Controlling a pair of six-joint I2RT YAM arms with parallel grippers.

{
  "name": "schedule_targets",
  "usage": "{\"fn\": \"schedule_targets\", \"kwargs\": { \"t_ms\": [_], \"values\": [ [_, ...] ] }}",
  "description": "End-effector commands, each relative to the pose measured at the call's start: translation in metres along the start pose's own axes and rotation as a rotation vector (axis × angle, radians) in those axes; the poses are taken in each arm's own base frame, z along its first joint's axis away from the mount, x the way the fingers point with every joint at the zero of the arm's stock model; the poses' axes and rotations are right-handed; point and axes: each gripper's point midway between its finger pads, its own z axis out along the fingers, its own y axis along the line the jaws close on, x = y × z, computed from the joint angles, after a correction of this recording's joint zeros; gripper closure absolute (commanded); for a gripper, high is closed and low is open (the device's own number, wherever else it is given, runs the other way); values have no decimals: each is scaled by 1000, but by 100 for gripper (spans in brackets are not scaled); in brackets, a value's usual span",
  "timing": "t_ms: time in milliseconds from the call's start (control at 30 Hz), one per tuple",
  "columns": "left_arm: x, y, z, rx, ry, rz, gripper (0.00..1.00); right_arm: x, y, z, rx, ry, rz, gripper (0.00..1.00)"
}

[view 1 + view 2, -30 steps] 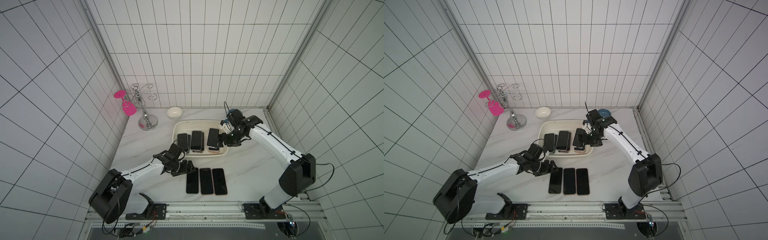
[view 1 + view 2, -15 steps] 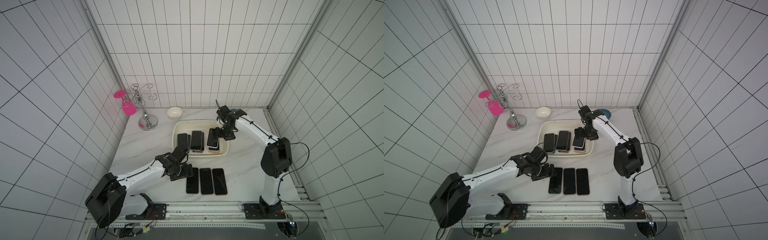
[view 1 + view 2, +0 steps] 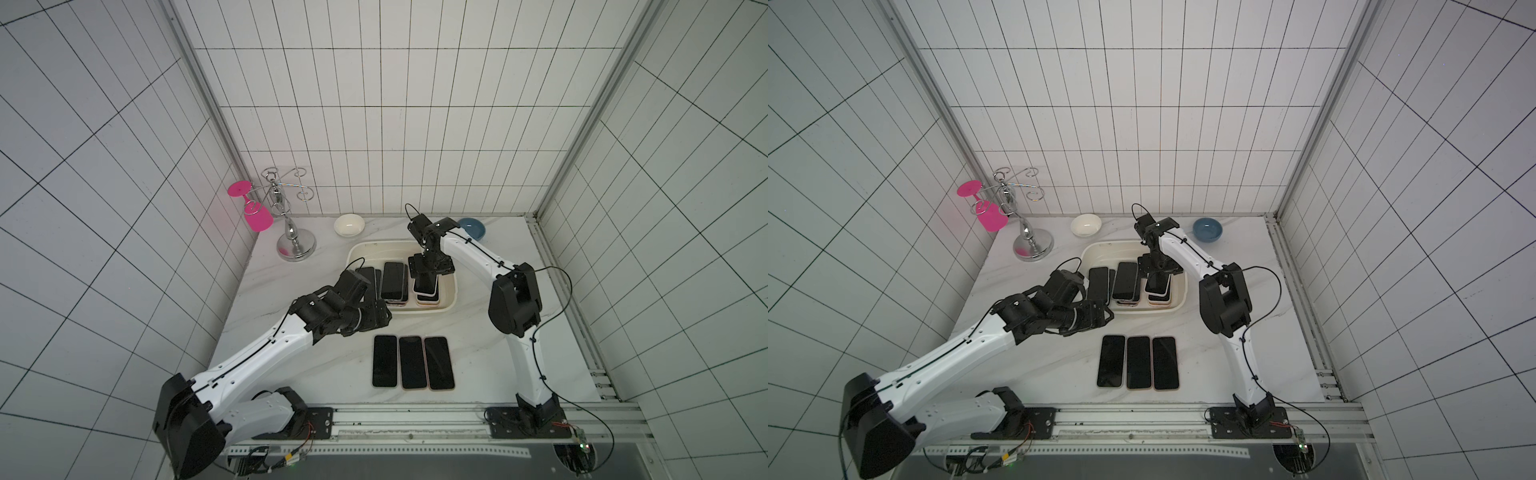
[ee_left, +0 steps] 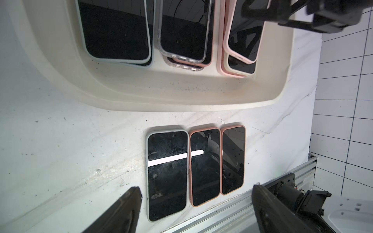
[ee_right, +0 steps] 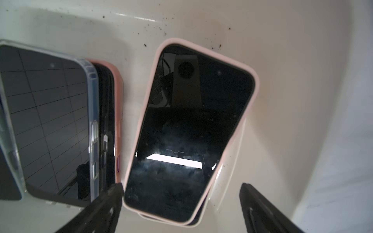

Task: Take the phone out of the storage box
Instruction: Place the phone at the center of the board.

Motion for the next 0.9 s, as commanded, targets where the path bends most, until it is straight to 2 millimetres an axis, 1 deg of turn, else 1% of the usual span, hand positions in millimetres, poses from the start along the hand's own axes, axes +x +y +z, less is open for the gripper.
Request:
{"fn": "schedule_targets", "kwargs": {
  "t_ms": [0,100,167,367,500,667,867],
  "values": [
    [-4,7,-10,-45,-27,29,10,-13,-4,-7,82,-60,47,6],
    [-4,12,-13,-55,-30,33,10,-18,0,-7,76,-77,59,6],
    [-4,16,-15,-54,-32,26,10,-18,1,-3,80,-72,66,6],
    [-5,26,-20,-49,-45,6,10,-11,3,14,87,-37,83,6],
    [-8,33,-25,-54,-66,0,10,-11,2,18,100,-37,91,6],
    [-12,39,-30,-56,-91,-4,10,-10,6,23,93,-33,93,6],
    [-12,43,-30,-55,-95,-7,10,-4,5,33,105,-6,88,10]
  ]
}}
